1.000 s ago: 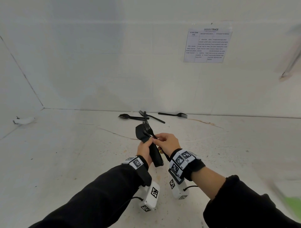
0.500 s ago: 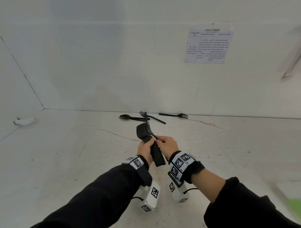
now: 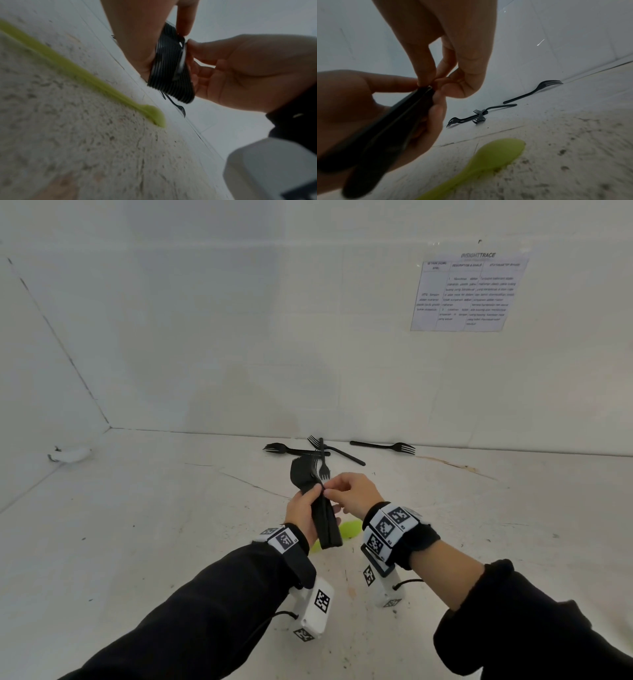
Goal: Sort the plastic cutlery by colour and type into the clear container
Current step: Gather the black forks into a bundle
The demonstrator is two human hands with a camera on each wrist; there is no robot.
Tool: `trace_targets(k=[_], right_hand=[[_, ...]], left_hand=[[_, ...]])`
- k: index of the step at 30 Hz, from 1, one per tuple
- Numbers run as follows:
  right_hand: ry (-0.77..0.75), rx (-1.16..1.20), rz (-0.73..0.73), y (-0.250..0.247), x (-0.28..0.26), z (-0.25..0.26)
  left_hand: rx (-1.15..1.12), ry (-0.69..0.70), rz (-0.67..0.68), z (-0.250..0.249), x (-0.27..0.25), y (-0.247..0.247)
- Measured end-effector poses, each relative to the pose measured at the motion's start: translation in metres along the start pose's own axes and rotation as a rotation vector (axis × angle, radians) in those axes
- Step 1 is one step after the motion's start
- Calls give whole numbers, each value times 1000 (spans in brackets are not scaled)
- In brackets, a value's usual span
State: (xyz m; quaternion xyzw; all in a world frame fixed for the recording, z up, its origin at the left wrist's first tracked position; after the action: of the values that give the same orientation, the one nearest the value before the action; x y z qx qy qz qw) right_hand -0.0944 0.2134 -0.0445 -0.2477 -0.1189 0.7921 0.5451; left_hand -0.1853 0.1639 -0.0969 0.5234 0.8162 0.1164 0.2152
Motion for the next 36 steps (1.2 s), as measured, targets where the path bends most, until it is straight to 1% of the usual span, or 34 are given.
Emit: trace_targets(k=[3, 7, 11, 14, 16, 19, 20, 22, 24, 27, 29, 31, 34, 36], right_hand=[[3, -28, -8, 2, 11, 5], [52, 13, 83, 15, 24, 12], [43, 31, 99, 16, 31, 15], [35, 12, 36, 14, 38, 14], [40, 8, -18, 10, 41, 14], [59, 179, -84, -7, 39, 17], [56, 202, -98, -11, 37, 18], [41, 144, -93, -13, 34, 18], [33, 90, -58, -7, 31, 17], [45, 68, 4, 4, 30, 14], [39, 28, 32, 11, 28, 15], [24, -11, 28, 15, 28, 16], [1, -75, 22, 18, 31, 15], [-3, -113, 76, 23, 33, 15]], left_hand=[[12, 24, -8, -4, 6, -1], [7, 63, -29, -9, 16, -7], [10, 65, -28, -9, 25, -10], [60, 66, 1, -7, 26, -6], [45, 33, 7, -3, 24, -2], [-7, -71, -54, 5, 23, -5], [-4, -77, -88, 6, 23, -9], [20, -55, -125, 4, 25, -16], [12, -64, -127, 5, 24, -16], [-2, -58, -108, 3, 22, -13], [3, -54, -70, 1, 19, -8], [-13, -69, -46, 4, 18, -5], [-38, -133, -43, 7, 14, -6], [-53, -152, -56, 7, 13, -9]])
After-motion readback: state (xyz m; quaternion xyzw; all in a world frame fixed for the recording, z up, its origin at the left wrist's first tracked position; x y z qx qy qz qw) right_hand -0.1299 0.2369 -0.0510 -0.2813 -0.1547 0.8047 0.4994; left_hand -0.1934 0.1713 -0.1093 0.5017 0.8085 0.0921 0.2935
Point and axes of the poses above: each hand's wrist, its own x-axis towards the middle knuckle, its own y-axis out of the palm, z = x × y, the point moved 9 cm from there along x, towards the middle knuckle, and after that the axes turned 11 degrees about y, right-handed, at the moved point
